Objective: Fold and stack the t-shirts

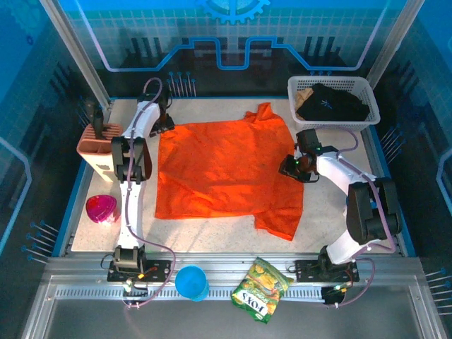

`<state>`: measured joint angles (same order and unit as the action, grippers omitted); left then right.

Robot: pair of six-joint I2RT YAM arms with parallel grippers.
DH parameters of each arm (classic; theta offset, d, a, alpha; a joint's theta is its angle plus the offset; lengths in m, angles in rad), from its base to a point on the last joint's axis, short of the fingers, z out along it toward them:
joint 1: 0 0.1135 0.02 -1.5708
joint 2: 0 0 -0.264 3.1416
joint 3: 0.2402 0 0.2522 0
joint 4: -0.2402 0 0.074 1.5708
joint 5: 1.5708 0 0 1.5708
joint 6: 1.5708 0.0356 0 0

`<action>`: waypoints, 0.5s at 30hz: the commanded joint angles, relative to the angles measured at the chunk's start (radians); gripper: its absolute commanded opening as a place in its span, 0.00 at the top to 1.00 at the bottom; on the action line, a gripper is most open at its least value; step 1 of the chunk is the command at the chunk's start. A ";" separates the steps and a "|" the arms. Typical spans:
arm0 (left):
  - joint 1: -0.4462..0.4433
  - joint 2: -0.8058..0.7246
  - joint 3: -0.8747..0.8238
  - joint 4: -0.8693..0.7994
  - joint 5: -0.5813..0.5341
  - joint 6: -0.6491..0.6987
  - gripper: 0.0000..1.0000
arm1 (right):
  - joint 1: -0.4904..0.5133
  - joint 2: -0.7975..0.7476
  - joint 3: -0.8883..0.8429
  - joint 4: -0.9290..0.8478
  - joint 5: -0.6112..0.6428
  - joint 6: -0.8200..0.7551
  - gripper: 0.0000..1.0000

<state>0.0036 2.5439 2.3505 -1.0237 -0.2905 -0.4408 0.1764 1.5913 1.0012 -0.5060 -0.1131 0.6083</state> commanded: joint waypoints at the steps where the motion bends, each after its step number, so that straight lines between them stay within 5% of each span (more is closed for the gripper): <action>1: 0.011 0.029 0.048 -0.024 0.016 0.025 0.44 | 0.015 -0.014 -0.005 -0.022 -0.007 -0.005 0.64; 15: 0.039 0.140 0.196 -0.056 0.103 0.057 0.49 | 0.016 -0.017 -0.012 -0.029 -0.006 -0.002 0.64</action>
<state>0.0238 2.6644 2.5088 -1.0428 -0.2371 -0.4084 0.1768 1.5913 0.9936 -0.5095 -0.1131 0.6083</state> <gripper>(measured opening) 0.523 0.362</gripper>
